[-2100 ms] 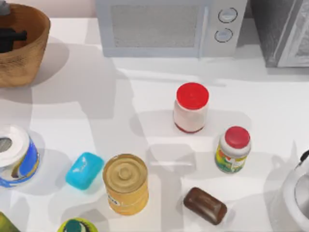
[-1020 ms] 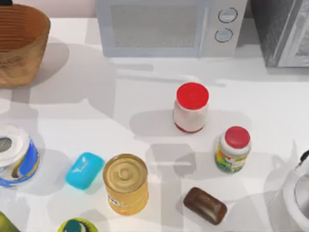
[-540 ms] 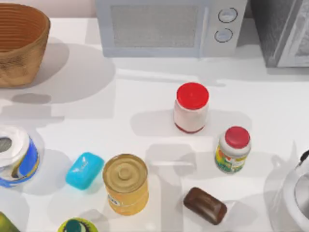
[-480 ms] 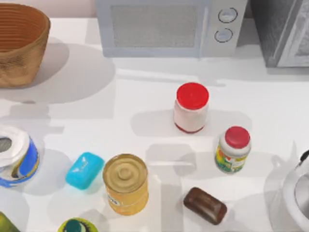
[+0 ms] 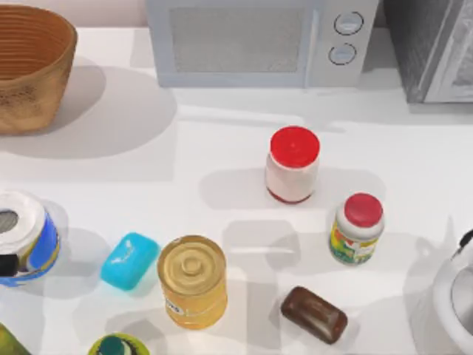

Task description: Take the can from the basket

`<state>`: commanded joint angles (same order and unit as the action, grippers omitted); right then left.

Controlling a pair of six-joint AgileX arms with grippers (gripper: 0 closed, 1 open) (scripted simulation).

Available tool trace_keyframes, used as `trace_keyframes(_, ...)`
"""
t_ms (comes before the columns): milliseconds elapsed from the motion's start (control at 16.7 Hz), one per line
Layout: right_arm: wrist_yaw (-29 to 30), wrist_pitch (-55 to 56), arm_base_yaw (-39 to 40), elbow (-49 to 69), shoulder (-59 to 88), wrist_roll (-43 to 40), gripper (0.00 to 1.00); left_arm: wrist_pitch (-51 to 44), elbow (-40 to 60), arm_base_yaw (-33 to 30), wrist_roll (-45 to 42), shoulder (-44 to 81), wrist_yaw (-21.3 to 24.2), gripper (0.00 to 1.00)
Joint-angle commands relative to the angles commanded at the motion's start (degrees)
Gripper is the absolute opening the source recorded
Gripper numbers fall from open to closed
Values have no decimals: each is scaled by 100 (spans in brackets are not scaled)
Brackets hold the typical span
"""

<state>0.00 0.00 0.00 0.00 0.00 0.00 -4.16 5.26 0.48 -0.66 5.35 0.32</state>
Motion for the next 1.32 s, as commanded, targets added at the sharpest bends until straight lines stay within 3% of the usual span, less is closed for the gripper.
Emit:
trace_keyframes(240,0,0,0,0,0,0,100,416,-526,-48,66,-534,-32,0)
trace_keyframes(540,0,0,0,0,0,0,100,403,-524,-32,53,-508,-32,0)
trace_keyframes(720,0,0,0,0,0,0,100,692,-309,-91,39,-159,213,0)
trace_keyframes(960,0,0,0,0,0,0,100,1642,378,-283,-5,1149,1045,0)
trace_keyframes(1320,0,0,0,0,0,0,100,3761,1927,-776,-83,4671,2979,0)
